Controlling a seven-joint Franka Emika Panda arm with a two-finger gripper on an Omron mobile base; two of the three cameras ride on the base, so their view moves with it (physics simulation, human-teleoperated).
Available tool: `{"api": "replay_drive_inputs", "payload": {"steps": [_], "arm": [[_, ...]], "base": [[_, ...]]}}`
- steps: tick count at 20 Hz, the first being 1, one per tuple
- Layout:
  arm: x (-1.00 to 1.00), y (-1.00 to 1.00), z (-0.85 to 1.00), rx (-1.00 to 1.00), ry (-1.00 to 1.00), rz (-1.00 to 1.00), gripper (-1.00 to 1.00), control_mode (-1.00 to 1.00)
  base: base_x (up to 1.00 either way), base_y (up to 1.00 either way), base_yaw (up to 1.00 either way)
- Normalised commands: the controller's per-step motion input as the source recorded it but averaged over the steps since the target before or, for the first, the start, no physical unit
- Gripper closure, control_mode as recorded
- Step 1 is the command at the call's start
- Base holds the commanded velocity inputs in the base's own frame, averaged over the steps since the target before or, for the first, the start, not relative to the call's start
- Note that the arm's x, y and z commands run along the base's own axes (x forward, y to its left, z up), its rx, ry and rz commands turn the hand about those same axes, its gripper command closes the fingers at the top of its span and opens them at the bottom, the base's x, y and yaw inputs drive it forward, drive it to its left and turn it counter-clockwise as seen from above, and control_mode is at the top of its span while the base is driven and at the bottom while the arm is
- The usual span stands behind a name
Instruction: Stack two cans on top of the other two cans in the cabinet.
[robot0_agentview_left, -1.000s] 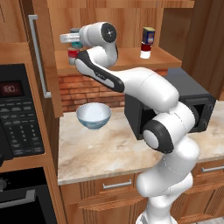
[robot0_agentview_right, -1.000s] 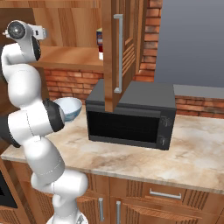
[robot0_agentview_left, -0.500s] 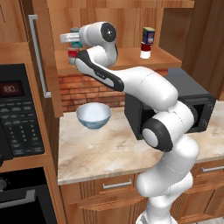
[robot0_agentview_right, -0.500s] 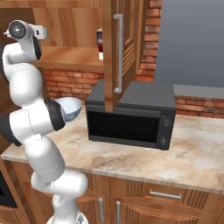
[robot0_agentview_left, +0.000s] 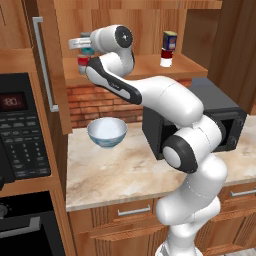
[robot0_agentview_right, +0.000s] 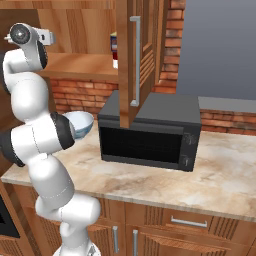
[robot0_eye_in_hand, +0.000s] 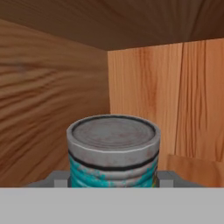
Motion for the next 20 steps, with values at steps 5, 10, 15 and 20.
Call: {"api": "replay_drive_inputs", "payload": {"steps": [5,10,15,20], "arm": [[0.0,0.02,-0.05,0.0,0.01,0.0,1.0,-1.0],[0.0,0.01,-0.01,0.0,0.0,0.0,1.0,-1.0],[0.0,0.0,0.0,0.0,0.0,0.0,1.0,-1.0],[0.0,0.0,0.0,0.0,0.0,0.0,1.0,-1.0]], "base": [[0.0,0.0,0.0],[0.0,0.0,0.0],[0.0,0.0,0.0],[0.0,0.0,0.0]]}}
